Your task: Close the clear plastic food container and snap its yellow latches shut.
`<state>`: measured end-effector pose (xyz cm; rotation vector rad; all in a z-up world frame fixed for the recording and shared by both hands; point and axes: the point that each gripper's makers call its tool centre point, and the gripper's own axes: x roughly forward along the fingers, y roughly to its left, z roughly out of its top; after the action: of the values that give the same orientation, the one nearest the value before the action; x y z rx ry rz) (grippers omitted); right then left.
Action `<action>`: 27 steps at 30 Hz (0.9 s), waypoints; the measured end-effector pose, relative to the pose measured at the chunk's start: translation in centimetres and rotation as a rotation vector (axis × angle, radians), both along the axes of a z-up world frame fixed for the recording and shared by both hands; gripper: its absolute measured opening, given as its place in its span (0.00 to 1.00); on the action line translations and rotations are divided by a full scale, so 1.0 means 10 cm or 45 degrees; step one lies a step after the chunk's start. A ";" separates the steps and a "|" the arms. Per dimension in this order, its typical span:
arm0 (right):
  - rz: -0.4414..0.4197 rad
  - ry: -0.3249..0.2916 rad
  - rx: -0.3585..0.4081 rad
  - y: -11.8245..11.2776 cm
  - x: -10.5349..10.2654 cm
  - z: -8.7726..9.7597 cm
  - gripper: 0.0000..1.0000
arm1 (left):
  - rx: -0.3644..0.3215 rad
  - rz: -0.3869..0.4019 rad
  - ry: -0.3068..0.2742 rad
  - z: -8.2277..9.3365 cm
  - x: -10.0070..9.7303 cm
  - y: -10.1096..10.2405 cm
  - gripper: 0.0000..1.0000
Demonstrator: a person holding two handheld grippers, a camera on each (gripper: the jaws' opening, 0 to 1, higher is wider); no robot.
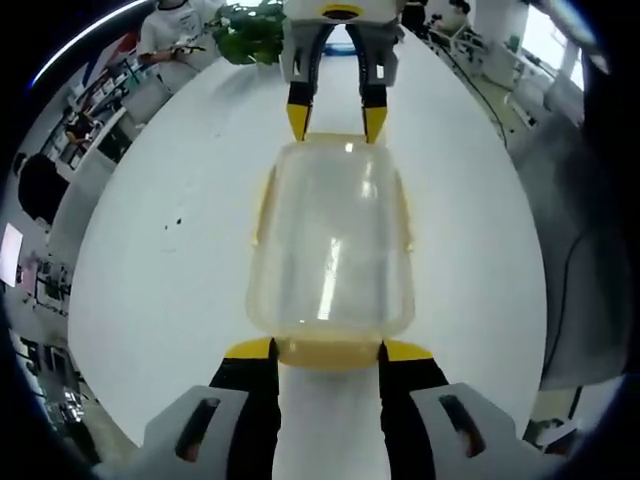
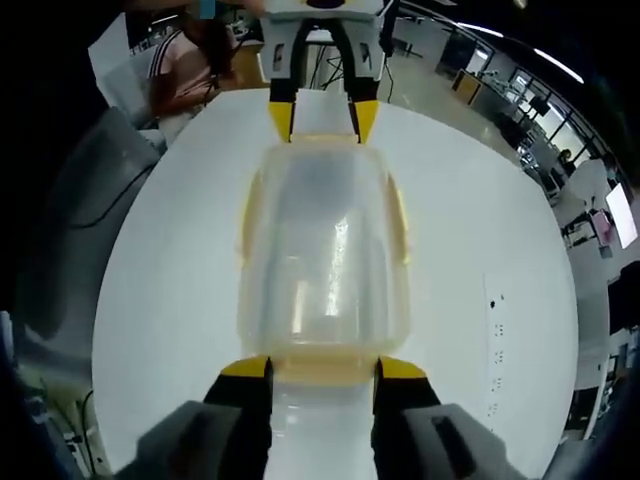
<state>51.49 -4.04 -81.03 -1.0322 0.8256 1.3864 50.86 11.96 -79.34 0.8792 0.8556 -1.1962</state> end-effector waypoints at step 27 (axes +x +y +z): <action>-0.021 -0.005 -0.048 -0.45 -0.07 0.03 0.36 | 0.003 -0.006 -0.006 -0.04 -0.03 -0.45 0.35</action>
<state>50.76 -8.55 -80.71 -1.0543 0.8581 1.3590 50.53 7.50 -79.71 0.8861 0.8514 -1.1971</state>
